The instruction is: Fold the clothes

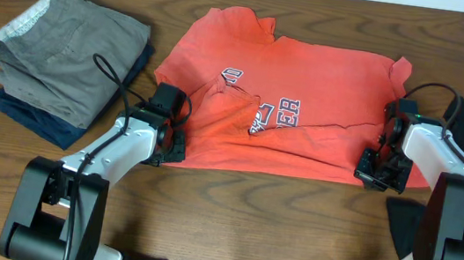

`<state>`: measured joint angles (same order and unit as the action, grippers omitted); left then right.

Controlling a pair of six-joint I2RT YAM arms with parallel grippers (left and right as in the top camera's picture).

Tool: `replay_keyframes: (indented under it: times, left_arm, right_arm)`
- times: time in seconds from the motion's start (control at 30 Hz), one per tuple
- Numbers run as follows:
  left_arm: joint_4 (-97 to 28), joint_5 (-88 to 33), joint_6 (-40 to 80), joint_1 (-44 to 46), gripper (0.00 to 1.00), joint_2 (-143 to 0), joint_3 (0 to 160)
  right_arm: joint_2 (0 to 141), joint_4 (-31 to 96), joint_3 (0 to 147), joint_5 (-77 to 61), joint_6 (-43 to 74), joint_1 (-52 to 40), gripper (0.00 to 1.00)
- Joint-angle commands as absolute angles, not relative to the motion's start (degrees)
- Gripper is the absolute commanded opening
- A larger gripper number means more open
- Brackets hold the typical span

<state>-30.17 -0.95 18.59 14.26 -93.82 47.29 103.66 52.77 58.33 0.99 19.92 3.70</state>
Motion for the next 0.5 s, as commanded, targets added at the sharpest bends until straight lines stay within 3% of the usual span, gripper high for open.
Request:
replay_keyframes:
  times: [0.0,0.17,0.47]
  left_arm:
    - [-29.9,-0.9,16.1,14.1,0.42,-91.4,48.1]
    - [-27.6,-0.9,15.0,14.1,0.47,-88.3,48.4]
    - [-25.6,-0.9,15.1,14.1,0.48,-92.7,47.0]
  right_arm:
    - [102.5,51.7,58.8,-1.4,18.3,5.0,0.01]
    - [97.9,47.7,60.3,-0.9,17.0,5.0,0.01]
    - [98.3,40.6,59.3,5.1,14.0,5.8,0.04]
